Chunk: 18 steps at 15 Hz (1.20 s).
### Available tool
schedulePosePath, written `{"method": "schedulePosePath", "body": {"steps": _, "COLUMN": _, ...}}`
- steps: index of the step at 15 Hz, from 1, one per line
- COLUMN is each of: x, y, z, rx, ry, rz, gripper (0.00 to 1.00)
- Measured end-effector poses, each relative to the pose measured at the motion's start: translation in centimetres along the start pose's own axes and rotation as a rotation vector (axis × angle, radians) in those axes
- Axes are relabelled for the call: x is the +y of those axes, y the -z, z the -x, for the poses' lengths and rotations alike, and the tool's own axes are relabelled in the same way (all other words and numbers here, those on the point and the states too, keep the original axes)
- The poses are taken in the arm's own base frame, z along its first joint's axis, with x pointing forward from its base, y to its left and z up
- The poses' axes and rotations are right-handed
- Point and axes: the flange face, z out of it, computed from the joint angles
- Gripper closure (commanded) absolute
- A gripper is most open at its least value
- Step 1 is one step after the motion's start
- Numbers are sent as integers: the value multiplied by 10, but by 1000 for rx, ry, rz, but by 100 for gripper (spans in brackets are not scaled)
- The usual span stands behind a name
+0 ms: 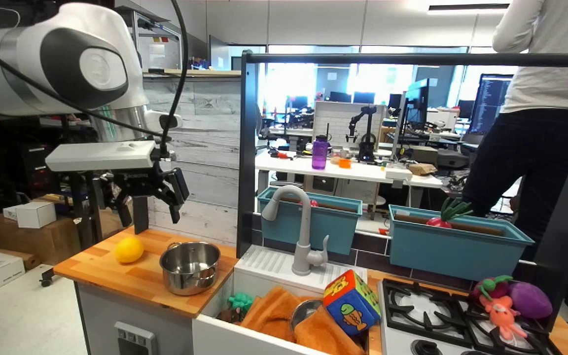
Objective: Put the orange plushy in the pot
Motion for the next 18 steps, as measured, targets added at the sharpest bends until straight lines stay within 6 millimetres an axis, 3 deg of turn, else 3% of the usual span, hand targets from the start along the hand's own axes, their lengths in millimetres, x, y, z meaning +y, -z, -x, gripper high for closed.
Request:
{"method": "schedulePosePath", "body": {"steps": 4, "x": -27, "y": -9, "z": -19, "rx": 14, "ry": 98, "rz": 5, "gripper": 0}}
{"method": "schedulePosePath", "body": {"steps": 8, "x": -47, "y": -5, "z": -46, "rx": 59, "ry": 157, "rz": 0, "gripper": 0}}
{"method": "schedulePosePath", "body": {"steps": 12, "x": -45, "y": -12, "z": -69, "rx": 88, "ry": 179, "rz": 7, "gripper": 0}}
{"method": "schedulePosePath", "body": {"steps": 18, "x": -30, "y": -51, "z": -90, "rx": 25, "ry": 166, "rz": 21, "gripper": 0}}
